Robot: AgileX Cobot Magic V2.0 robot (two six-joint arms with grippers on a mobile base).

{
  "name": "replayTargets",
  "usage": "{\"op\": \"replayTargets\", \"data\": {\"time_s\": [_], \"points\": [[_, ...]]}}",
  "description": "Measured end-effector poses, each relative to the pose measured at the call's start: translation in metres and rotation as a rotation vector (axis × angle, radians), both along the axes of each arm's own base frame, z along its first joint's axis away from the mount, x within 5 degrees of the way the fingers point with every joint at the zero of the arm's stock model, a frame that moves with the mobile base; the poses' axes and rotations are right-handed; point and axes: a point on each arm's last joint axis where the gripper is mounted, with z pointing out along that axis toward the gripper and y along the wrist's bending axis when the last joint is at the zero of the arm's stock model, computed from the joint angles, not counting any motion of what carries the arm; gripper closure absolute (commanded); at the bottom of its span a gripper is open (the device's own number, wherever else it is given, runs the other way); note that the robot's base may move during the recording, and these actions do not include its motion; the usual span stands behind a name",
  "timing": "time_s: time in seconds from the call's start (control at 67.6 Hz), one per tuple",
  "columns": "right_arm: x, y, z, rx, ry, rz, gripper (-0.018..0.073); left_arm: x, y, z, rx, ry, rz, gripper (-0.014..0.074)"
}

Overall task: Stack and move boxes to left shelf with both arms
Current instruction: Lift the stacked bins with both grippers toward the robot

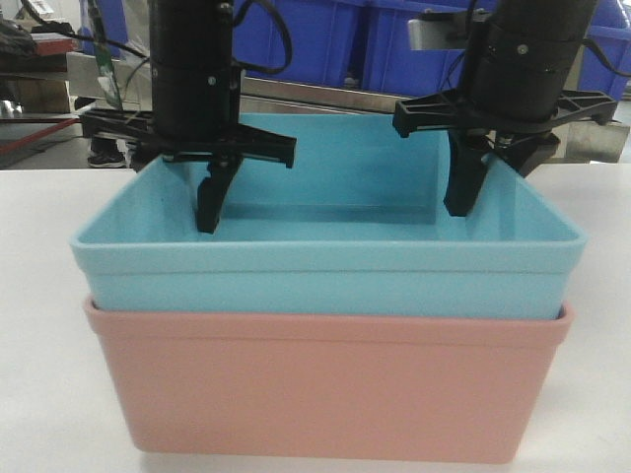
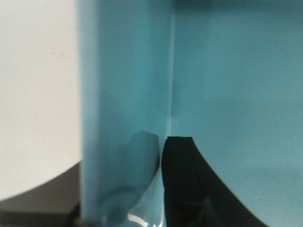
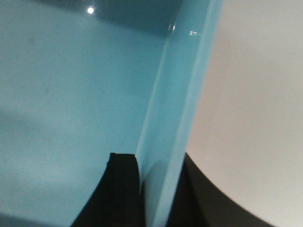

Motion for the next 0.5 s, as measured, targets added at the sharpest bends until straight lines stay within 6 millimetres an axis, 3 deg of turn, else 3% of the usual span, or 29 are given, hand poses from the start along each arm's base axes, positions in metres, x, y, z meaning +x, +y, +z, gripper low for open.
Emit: {"op": "replayTargets", "data": {"time_s": [0.133,0.34,0.503], "points": [[-0.004,-0.001,0.009,0.024,-0.011,-0.015,0.0503,-0.003,0.004,0.02,-0.014,-0.051,0.0,0.0598],[-0.015,-0.005,0.04,0.073,-0.081,-0.041,0.0503,-0.011,0.011,0.06,-0.07,-0.173,-0.004,0.0597],[-0.029,-0.011,0.062,0.117,-0.134,-0.071,0.0503,-0.027,0.016,0.091,-0.135,-0.273,-0.023,0.0597]]}}
